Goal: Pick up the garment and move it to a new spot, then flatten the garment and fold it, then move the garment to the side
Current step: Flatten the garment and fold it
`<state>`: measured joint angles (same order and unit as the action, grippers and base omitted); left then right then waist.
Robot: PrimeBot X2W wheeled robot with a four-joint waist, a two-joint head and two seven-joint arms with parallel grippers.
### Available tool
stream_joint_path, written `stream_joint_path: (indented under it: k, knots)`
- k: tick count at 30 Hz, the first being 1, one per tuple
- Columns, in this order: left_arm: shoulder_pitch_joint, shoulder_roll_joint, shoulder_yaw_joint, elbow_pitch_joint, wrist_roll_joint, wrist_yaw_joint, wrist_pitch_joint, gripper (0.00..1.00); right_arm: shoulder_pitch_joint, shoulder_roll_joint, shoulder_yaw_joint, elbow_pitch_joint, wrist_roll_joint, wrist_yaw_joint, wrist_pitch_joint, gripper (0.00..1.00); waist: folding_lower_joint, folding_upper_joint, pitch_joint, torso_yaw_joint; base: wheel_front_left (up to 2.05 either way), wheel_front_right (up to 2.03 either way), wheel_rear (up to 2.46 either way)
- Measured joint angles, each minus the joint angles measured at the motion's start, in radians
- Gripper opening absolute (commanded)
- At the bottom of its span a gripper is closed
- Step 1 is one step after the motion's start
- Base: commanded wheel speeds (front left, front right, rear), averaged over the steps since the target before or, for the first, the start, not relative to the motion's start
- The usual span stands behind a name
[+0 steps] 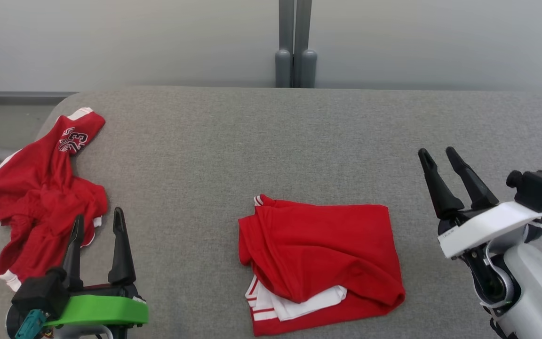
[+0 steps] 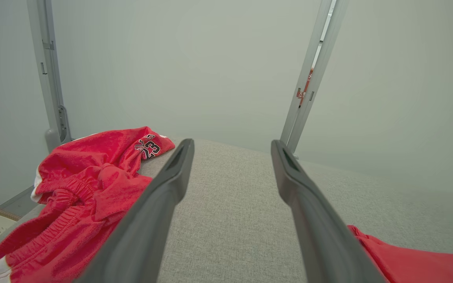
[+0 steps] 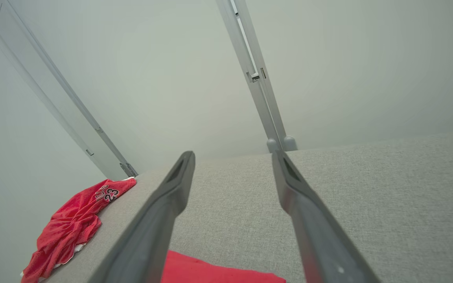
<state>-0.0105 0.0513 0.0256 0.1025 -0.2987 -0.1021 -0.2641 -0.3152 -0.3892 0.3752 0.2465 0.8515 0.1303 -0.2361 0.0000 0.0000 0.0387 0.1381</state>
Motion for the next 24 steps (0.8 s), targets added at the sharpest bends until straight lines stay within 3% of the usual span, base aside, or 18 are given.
stream_joint_path:
  k: [7,15,21,22,23,24]
  knots:
    - [0.003,0.000,-0.005,-0.003,-0.009,0.001,0.000,1.00,0.108,0.049,-0.107,0.009,-0.131,0.000,-0.011,1.00,0.0000,0.0000,-0.003,-0.040,0.00,0.00,0.00]
    - [0.003,-0.001,-0.011,0.002,-0.010,0.004,0.000,1.00,0.139,0.094,-0.148,-0.023,-0.199,0.000,0.040,1.00,0.0000,0.0000,-0.012,-0.037,0.00,0.00,0.00]
    - [0.003,-0.001,-0.017,0.011,-0.013,0.005,0.000,1.00,0.143,0.102,-0.151,0.017,-0.341,0.000,0.099,1.00,0.0000,0.0000,-0.018,-0.027,0.00,0.00,0.00]
    - [0.003,-0.001,-0.022,0.012,-0.015,0.005,0.000,1.00,0.141,0.119,-0.144,0.023,-0.344,0.000,0.110,0.89,0.0000,0.0000,-0.018,-0.023,0.00,0.00,0.00]
    - [0.003,-0.001,-0.026,0.014,-0.017,0.005,0.000,1.00,0.139,0.134,-0.134,0.030,-0.345,0.000,0.121,0.49,0.0000,0.0000,-0.018,-0.020,0.00,0.00,0.00]
    - [0.003,-0.001,-0.029,0.015,-0.018,0.006,0.000,1.00,0.137,0.148,-0.121,0.041,-0.348,0.000,0.138,0.01,0.0000,0.0000,-0.019,-0.016,0.00,0.00,0.00]
